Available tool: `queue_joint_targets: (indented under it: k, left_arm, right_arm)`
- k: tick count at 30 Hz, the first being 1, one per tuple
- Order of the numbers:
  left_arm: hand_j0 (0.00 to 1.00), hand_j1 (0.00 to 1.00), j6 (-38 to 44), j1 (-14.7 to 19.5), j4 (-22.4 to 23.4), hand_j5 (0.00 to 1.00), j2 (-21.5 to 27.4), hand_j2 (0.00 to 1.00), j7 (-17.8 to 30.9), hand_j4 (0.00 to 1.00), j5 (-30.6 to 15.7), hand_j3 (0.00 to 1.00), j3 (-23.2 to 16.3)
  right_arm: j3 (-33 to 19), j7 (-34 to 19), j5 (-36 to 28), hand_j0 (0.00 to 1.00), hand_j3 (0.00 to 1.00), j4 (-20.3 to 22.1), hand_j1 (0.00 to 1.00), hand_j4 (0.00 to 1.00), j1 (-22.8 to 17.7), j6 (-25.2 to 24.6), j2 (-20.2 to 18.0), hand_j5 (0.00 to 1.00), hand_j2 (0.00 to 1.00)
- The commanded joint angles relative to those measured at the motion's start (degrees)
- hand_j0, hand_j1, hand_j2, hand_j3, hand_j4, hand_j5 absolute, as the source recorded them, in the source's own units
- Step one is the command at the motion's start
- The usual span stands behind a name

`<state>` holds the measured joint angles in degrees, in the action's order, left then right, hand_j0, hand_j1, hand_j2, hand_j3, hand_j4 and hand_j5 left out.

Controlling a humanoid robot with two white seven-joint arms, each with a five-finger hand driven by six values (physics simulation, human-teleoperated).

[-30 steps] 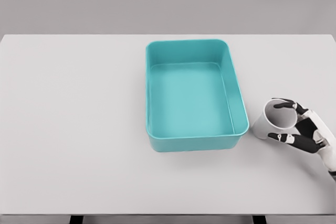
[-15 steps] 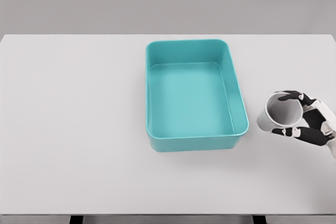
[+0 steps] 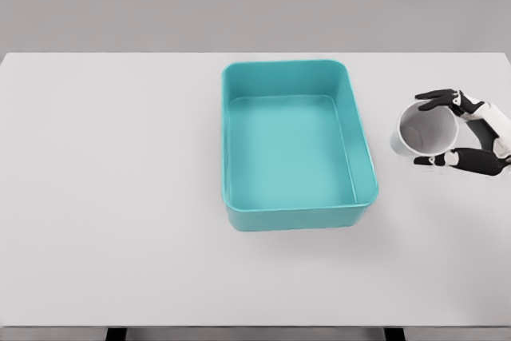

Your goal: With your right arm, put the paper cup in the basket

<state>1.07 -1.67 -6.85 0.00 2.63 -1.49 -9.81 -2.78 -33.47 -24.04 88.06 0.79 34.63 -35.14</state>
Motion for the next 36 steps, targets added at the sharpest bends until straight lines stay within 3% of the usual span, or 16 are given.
queue_joint_targets:
  k: [1, 5, 15, 21, 36]
  left_arm:
    - [1.00, 1.00, 0.0, 0.0, 0.0, 1.00, 0.0, 1.00, 0.0, 1.00, 0.0, 1.00, 0.0]
    - [1.00, 1.00, 0.1, 0.0, 0.0, 1.00, 0.0, 1.00, 0.0, 1.00, 0.0, 1.00, 0.1]
    - [1.00, 1.00, 0.0, 0.0, 0.0, 1.00, 0.0, 1.00, 0.0, 1.00, 0.0, 1.00, 0.1]
    - [1.00, 1.00, 0.0, 0.0, 0.0, 1.00, 0.0, 1.00, 0.0, 1.00, 0.0, 1.00, 0.1]
    - [1.00, 1.00, 0.0, 0.0, 0.0, 1.00, 0.0, 1.00, 0.0, 1.00, 0.0, 1.00, 0.0]
  right_arm:
    - [0.0, 0.0, 0.9, 0.60, 0.60, 0.1, 0.60, 0.60, 0.0, -0.1, 0.0, 0.60, 0.60]
    - [0.5, 0.0, 2.6, 0.60, 0.60, 0.2, 0.60, 0.60, 3.3, -0.2, 0.3, 0.60, 0.60]
    - [1.5, 0.1, 4.4, 0.60, 0.60, 1.2, 0.60, 0.60, 5.9, -0.7, 0.9, 0.60, 0.60]
    - [5.1, 0.2, 5.8, 0.60, 0.60, 1.2, 0.60, 0.60, 9.8, -1.1, 1.6, 0.60, 0.60]
    - [14.1, 0.1, 16.4, 0.60, 0.60, 1.1, 0.60, 0.60, 21.9, -0.9, 5.3, 0.60, 0.60]
